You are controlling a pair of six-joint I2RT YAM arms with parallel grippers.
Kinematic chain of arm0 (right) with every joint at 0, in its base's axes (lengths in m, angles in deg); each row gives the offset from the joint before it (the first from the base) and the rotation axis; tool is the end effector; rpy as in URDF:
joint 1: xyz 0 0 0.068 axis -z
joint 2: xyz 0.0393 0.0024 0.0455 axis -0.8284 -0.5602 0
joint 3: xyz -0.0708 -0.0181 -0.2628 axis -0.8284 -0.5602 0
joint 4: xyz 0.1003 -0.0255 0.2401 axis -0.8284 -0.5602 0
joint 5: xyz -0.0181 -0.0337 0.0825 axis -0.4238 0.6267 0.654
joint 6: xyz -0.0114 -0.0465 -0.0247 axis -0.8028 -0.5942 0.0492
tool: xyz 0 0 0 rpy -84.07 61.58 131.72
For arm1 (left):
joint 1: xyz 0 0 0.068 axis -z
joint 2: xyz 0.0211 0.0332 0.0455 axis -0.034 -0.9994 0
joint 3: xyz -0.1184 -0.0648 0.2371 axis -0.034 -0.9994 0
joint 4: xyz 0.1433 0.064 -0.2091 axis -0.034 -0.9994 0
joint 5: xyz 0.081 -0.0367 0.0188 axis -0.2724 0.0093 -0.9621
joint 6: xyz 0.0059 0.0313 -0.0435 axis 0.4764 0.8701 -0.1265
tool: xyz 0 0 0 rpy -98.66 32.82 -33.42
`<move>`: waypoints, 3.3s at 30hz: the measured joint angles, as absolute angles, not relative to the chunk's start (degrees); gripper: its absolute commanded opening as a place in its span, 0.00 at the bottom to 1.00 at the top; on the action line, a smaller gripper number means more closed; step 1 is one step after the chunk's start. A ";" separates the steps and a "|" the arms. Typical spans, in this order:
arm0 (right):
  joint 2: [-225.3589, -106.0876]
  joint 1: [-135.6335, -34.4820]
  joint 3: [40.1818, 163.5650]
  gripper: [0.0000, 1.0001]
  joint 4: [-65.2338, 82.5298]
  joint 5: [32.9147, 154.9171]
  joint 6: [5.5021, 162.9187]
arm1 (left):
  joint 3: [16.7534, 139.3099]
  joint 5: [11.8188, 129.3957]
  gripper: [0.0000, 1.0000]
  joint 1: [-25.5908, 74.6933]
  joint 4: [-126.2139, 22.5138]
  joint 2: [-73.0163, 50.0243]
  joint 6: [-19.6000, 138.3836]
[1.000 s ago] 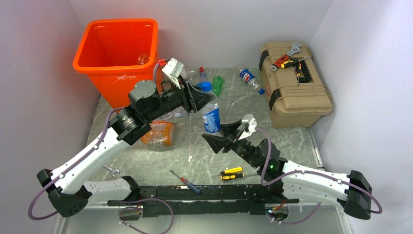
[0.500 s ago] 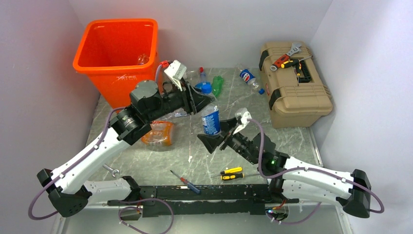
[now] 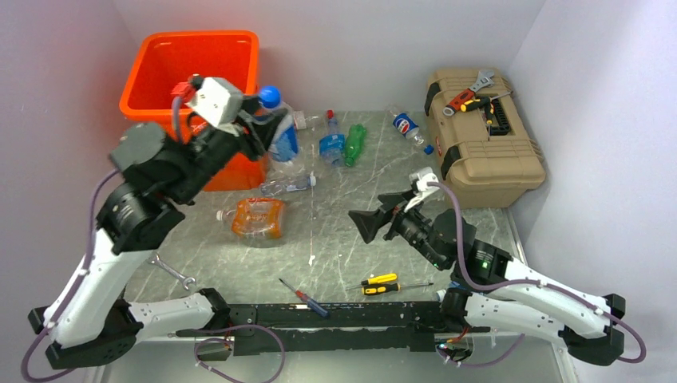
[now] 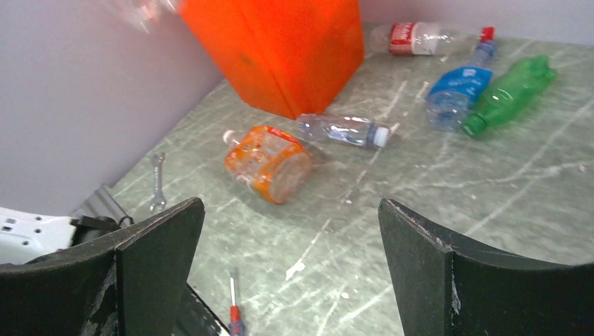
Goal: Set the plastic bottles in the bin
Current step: Pick up the plastic bottle at the center of the board, then place the plastic bottle in the trash bin, then pick up the plastic bottle at the center of the board.
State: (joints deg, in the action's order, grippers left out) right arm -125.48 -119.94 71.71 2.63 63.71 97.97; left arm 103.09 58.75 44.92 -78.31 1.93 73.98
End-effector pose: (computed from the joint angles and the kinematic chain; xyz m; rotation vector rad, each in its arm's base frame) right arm 0.0852 0.1437 0.3620 -0.3124 1.6367 0.8220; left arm 0.1170 -0.1216 0.5576 0.5443 1.2971 -0.5946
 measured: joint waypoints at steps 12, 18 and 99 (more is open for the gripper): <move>-120.96 -119.94 62.36 1.00 -3.27 60.01 98.50 | 114.55 40.76 0.00 31.02 -63.43 -8.99 94.85; -118.03 -119.94 61.20 1.00 -3.90 59.88 98.59 | 116.14 42.38 0.00 15.83 -59.54 -17.58 87.64; -179.16 -81.91 87.71 1.00 5.28 71.90 115.98 | 61.24 67.41 0.98 41.25 -78.34 6.33 72.62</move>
State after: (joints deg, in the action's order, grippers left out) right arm -179.16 -81.91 87.71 5.28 71.90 115.98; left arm 61.24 67.41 41.25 -78.34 6.33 72.62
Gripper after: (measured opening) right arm 0.963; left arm 0.981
